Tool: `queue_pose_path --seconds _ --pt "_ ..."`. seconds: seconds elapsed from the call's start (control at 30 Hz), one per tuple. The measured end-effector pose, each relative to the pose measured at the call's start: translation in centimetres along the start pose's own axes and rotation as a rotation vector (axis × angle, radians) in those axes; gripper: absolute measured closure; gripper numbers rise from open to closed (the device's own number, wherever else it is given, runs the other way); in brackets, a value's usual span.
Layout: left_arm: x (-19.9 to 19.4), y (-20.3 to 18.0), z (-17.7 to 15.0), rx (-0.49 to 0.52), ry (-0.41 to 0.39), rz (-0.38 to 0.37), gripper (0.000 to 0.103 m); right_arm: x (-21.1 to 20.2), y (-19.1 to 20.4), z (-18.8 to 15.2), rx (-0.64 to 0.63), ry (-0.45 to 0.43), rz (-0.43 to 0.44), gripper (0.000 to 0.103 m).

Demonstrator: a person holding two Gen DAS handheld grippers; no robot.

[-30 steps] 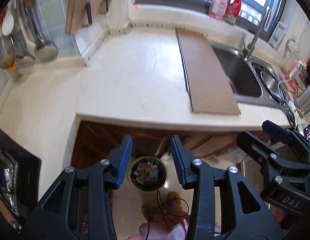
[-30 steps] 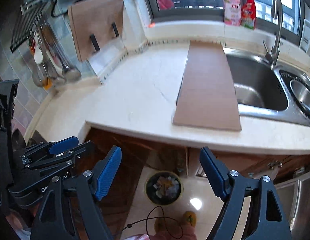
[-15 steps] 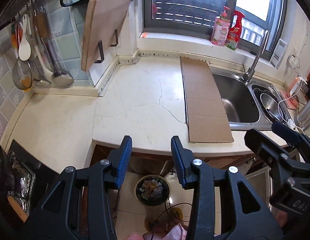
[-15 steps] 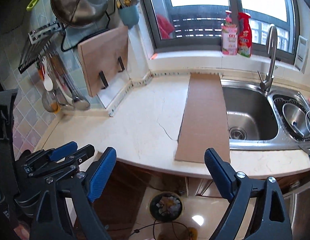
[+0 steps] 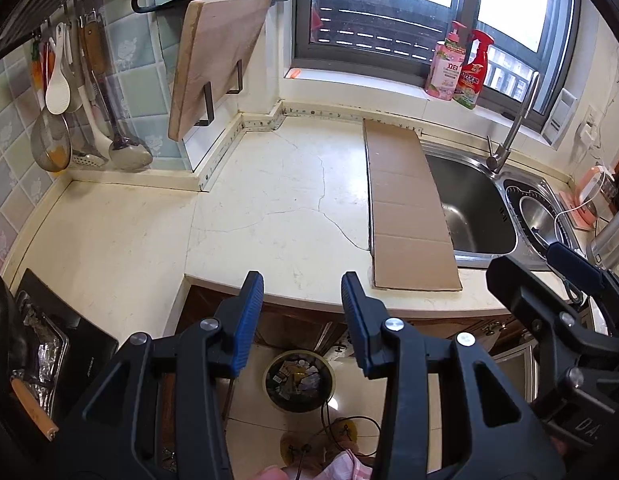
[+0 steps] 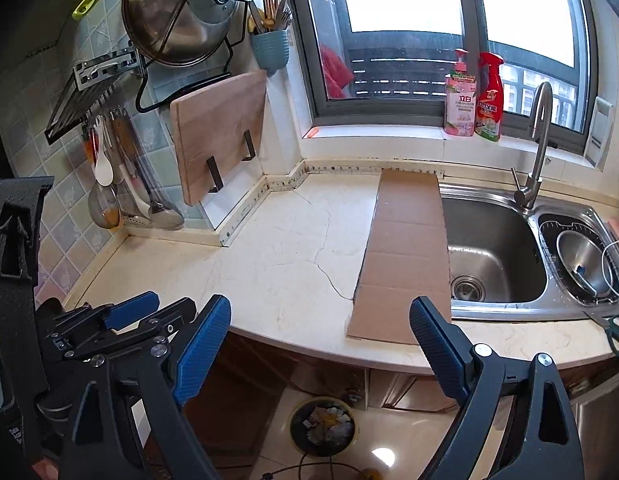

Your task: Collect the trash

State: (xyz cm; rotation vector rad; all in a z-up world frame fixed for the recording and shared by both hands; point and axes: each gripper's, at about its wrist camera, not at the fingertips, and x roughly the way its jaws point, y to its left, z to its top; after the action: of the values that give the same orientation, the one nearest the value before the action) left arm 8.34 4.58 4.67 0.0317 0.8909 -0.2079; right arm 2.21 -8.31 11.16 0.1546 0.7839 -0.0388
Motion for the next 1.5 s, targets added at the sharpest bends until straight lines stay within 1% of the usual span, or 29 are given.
queue_pose_path --seconds 0.53,0.8,1.5 --pt "-0.8 -0.37 0.4 0.001 -0.037 0.015 0.066 -0.04 -0.48 0.12 -0.003 -0.015 -0.021 0.011" --pt "-0.73 -0.48 0.41 0.004 -0.035 0.022 0.066 -0.17 -0.09 -0.29 0.003 -0.021 -0.036 0.011" --pt "-0.62 -0.28 0.37 0.005 -0.035 0.031 0.066 -0.11 -0.01 -0.4 0.006 -0.023 -0.037 0.011"
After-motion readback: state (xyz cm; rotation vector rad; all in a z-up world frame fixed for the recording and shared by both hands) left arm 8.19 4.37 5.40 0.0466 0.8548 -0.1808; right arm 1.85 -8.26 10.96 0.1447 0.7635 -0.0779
